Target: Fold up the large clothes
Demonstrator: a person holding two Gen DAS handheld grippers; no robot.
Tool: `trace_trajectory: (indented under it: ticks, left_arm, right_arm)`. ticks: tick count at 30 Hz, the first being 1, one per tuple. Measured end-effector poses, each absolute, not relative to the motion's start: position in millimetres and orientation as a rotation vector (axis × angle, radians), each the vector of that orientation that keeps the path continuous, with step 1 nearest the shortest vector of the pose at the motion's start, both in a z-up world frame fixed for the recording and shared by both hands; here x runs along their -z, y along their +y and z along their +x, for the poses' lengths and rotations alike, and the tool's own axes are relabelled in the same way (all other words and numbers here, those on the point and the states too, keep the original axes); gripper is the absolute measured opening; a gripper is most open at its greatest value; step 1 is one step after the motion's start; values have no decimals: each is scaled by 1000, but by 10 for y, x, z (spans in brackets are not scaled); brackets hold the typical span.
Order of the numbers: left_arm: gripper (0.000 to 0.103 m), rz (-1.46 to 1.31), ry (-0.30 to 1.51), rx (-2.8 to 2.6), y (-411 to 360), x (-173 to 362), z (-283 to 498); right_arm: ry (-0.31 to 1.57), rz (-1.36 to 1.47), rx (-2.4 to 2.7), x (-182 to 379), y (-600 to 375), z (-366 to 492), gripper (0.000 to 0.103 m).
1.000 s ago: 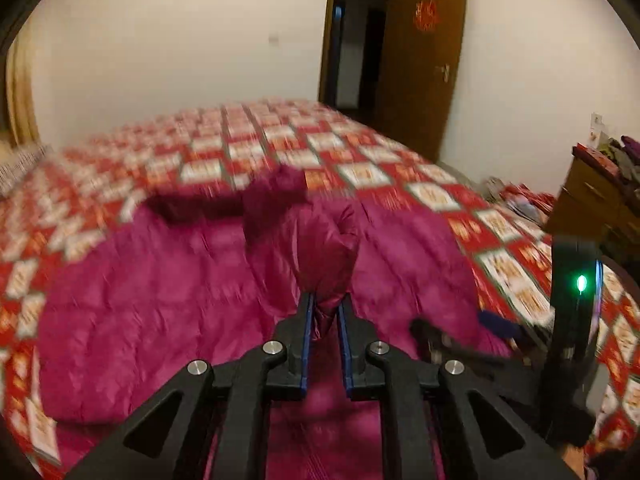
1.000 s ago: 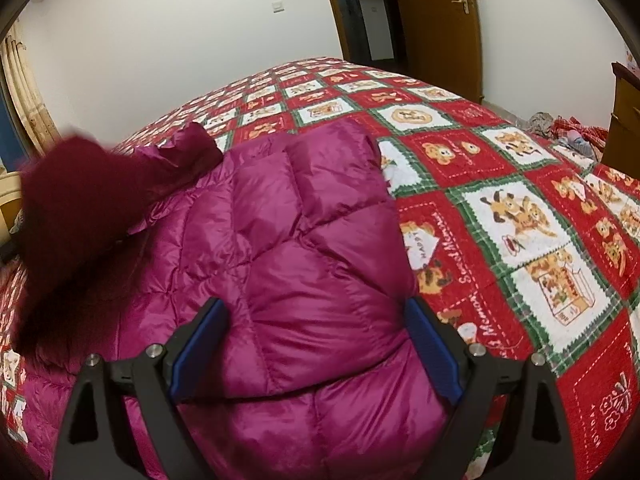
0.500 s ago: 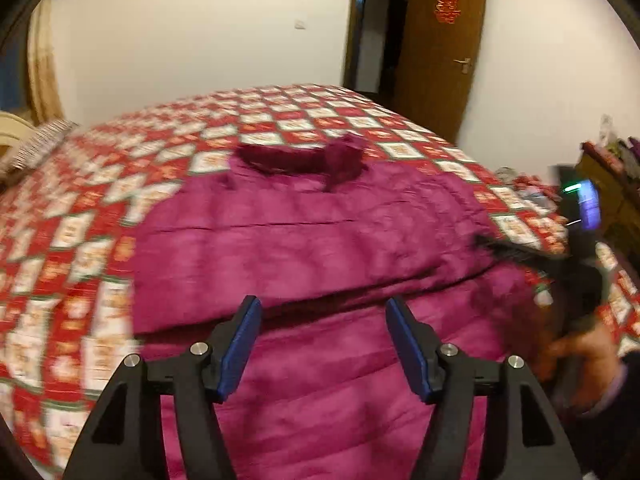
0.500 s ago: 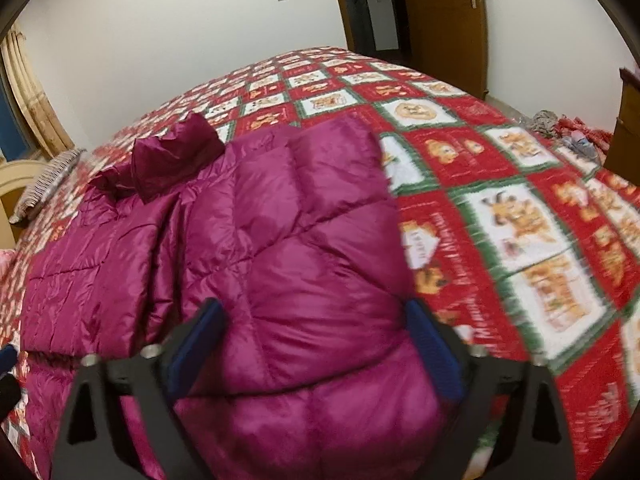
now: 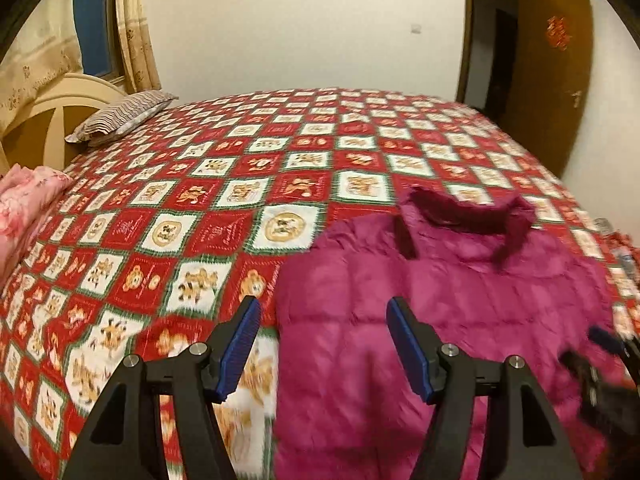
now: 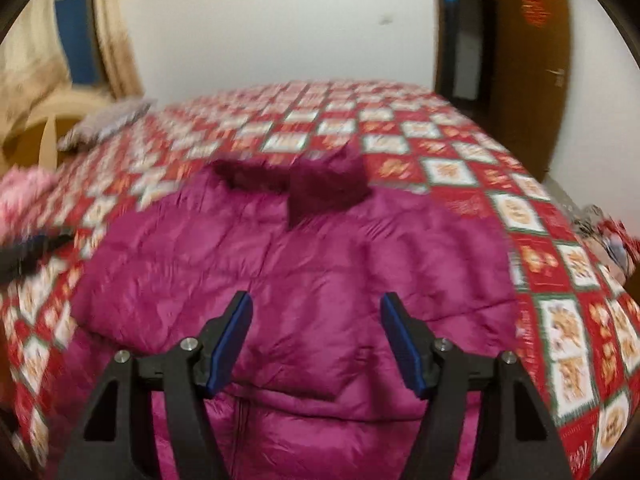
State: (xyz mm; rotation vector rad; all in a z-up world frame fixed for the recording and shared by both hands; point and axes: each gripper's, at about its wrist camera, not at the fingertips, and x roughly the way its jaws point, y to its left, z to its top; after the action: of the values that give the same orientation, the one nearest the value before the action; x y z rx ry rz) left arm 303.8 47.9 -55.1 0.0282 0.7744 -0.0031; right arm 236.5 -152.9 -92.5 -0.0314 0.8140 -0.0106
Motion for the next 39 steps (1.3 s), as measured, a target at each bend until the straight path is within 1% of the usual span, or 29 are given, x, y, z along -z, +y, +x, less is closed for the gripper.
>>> trace_trajectory:
  ticks: [3,6,9,11,16,19,21,23,24,25,27,29,32,36,38,39]
  left_arm:
    - [66,100,828,-108,445,889,3260]
    - [66,73,909,-128,490,1243,3245]
    - [66,84,885,-132,470,1385,3087]
    - [66,109,860,-149,417,1412,3022]
    - [66,156,868,-108,384,1350,3064]
    - [66,64,823,-10,530,1065,3050]
    - [67,5,766,30,608,792,3106]
    - [75,-60,750,78,650,540,3277]
    - [80,-85,748,95,652,462,3355]
    - [83,-106,747,113,641,393,3447]
    - [87,-116,778,147,578,322,3725]
    - [87,-89,815,142,492,355,3920]
    - [87,-15,851,142,281,503,4157]
    - [87,2,923,184,-6,747,4341]
    - [87,10,940,196,-112,821,4384]
    - [87,18,952,205,-190,870,4418]
  right_arm:
    - [895,-84,19,1166,-1612,2358,64]
    - [924,-39,21,1283,-1817,2289,64]
    - [932,-7,5,1336,-1942,2247,64]
    - [938,-41,1,1365,-1895,2241,64]
    - [960,-44,8,1361,-1912,2253,67]
    - [989,-26,17,1239,-1941,2272,69]
    - [935,-17,3,1011,-1936,2282,70]
    - [865,22,11,728,-1955,2385,83]
    - [841,46,16,628,-1969,2458,99]
    - [813,84,20,513,-1999,2579,103]
    - [811,135,44,411,-2047,2874,103]
    - [846,200,55,423,-2094,3194,103]
    - [909,286,59,556,-2099,3654,103]
    - [992,267,103,792,-2028,4007,103]
    - [1022,261,90,880,-2037,4060,94]
    - [1038,244,57,923,-2040,4051,81]
